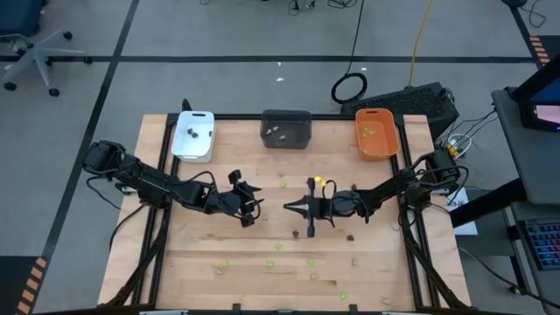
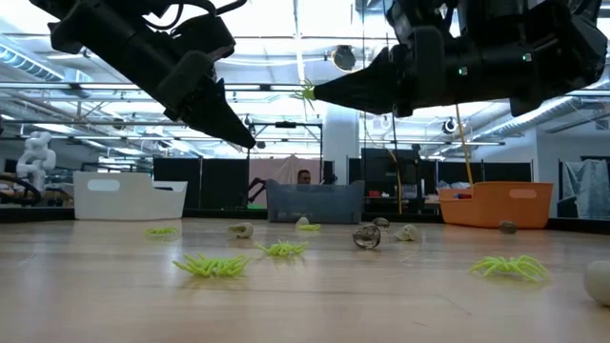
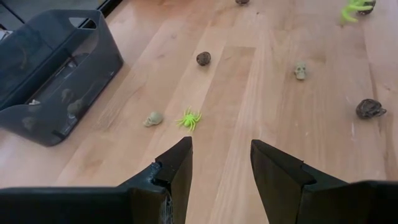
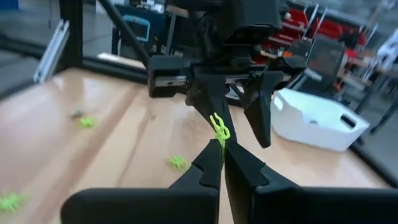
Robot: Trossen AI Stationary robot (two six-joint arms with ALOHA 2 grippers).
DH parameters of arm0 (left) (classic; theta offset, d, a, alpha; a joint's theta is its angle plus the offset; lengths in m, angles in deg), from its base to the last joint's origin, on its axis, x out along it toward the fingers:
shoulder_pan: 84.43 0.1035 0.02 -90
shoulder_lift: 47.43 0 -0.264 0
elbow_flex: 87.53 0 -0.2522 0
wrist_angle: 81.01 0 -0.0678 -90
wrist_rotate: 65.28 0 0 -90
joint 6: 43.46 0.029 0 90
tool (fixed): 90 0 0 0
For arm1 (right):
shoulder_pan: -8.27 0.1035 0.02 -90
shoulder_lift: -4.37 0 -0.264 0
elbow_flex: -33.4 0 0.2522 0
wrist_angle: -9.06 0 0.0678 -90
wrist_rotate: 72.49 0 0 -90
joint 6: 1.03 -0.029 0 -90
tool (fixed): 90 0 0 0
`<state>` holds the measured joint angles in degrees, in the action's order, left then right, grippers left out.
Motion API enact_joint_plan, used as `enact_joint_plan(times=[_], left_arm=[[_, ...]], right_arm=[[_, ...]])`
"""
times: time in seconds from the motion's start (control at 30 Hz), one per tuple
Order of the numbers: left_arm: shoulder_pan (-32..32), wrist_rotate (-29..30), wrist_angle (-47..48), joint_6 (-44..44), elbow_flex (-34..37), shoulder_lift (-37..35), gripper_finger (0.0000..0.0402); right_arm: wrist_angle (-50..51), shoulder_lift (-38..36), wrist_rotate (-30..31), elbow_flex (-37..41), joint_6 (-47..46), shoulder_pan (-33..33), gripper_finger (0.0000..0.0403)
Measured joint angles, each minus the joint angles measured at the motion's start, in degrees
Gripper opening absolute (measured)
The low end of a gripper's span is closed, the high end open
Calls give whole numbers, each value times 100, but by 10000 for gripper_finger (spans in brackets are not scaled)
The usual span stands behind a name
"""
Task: Sort Halloween decoration
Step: Put the green toy spider into the orange bin
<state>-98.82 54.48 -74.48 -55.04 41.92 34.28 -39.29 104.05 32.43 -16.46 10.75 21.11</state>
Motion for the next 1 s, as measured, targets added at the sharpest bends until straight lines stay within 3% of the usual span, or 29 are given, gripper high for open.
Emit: enact_joint_plan(times=[0.37,0.53,0.63,0.8,1.0], left_arm=[[0,0,0,4,0,0,161],[0,0,0,10,0,0,161],[0,0,0,18,0,0,161],[0,0,0,26,0,0,161],[0,0,2,26,0,0,161]], right_arm=[[27,-2,0,0,2140,2,0],[27,-2,0,0,2414,2,0],[20,-2,5,0,1914,2,0],[60,-116,19,0,90,-78,0],[803,-601,3,0,-1272,-155,0]])
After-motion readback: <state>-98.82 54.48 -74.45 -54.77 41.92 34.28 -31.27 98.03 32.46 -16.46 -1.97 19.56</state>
